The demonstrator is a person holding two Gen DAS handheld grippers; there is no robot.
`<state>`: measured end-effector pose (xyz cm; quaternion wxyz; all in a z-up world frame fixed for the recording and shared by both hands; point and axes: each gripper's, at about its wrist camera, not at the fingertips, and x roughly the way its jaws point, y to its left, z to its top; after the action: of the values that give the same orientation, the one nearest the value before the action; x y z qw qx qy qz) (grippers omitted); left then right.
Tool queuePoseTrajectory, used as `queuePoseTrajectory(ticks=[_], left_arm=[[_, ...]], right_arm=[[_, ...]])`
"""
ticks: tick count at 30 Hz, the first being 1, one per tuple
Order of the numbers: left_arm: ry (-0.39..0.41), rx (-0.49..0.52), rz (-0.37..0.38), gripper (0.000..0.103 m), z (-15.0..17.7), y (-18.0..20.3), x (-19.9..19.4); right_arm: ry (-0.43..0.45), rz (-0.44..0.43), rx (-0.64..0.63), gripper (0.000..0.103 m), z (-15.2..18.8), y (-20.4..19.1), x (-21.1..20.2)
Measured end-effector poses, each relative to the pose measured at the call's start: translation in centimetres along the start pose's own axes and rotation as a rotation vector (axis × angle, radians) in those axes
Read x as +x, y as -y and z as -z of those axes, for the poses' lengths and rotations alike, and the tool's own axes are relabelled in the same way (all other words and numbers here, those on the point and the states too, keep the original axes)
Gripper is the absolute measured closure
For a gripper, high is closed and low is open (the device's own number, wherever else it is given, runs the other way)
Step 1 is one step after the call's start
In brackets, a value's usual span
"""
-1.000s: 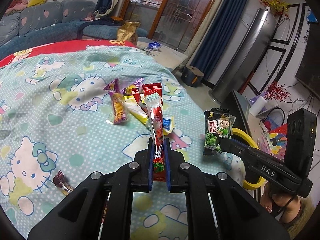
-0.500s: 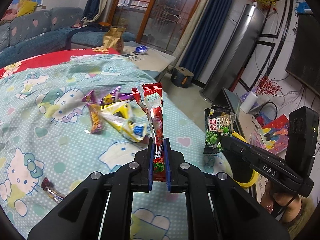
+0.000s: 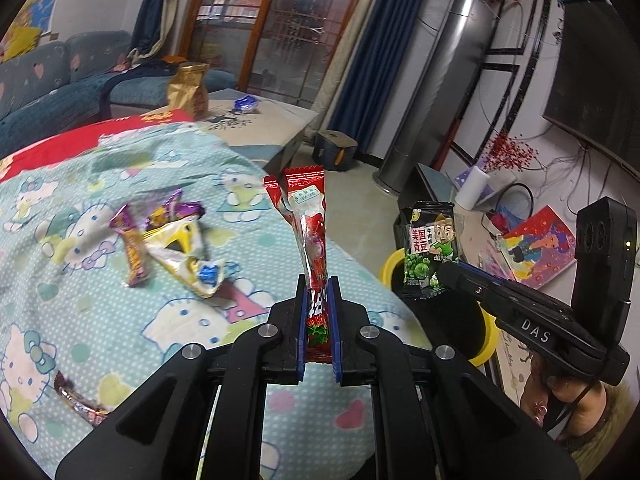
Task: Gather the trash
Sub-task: 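Carry the red wrapper and green pea bag over the yellow bin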
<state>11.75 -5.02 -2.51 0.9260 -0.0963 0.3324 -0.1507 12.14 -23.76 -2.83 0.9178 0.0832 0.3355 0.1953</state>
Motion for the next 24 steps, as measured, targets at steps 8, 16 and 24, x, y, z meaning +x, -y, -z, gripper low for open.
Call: queuePoseTrajectory(ticks=[8,16,24], left_arm=[[-0.008,0.055,0.037,0.094,-0.3,2.7,0.8],[-0.022,0.102,0.073,0.094,-0.3,5.1,1.6],[-0.030,0.140,0.105,0.094,-0.4,7.1,2.4]], right_arm=[[0.019,0.050,0.025,0.098,0.2,2.1,-1.4],[0.046,0.097,0.060,0.098,0.2,4.2,-2.7],[0.060,0.160,0.099,0.098,0.1,6.8,-3.3]])
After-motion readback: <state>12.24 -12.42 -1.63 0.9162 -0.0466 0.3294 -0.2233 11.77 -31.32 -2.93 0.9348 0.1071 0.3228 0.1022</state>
